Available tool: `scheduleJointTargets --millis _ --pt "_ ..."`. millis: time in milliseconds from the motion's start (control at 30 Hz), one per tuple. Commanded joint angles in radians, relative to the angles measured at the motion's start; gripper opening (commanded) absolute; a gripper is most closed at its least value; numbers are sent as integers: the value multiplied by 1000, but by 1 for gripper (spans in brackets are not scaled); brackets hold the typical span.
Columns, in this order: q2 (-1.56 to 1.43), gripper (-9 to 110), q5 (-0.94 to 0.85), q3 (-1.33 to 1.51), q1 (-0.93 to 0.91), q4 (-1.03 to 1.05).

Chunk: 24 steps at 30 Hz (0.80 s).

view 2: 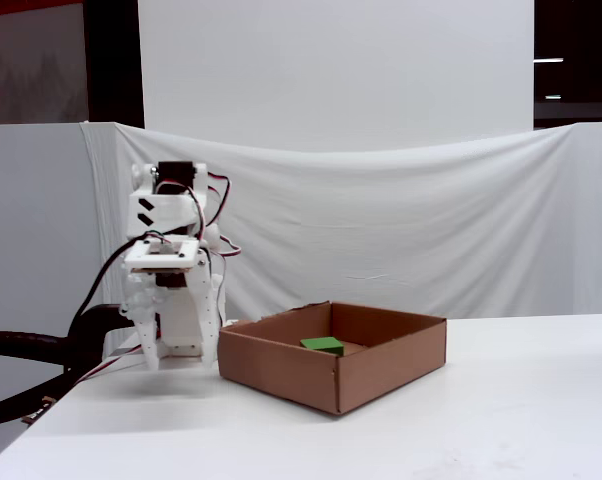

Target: Grasp a green cube and put it in a box.

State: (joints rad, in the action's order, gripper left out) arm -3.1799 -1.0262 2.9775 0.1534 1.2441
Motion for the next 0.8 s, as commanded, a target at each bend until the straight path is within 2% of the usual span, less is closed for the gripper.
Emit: scheduleJointTargets --millis 0,767 --pt "-3 21 5 -5 11 -8" --pt "-3 21 17 -5 11 -9"
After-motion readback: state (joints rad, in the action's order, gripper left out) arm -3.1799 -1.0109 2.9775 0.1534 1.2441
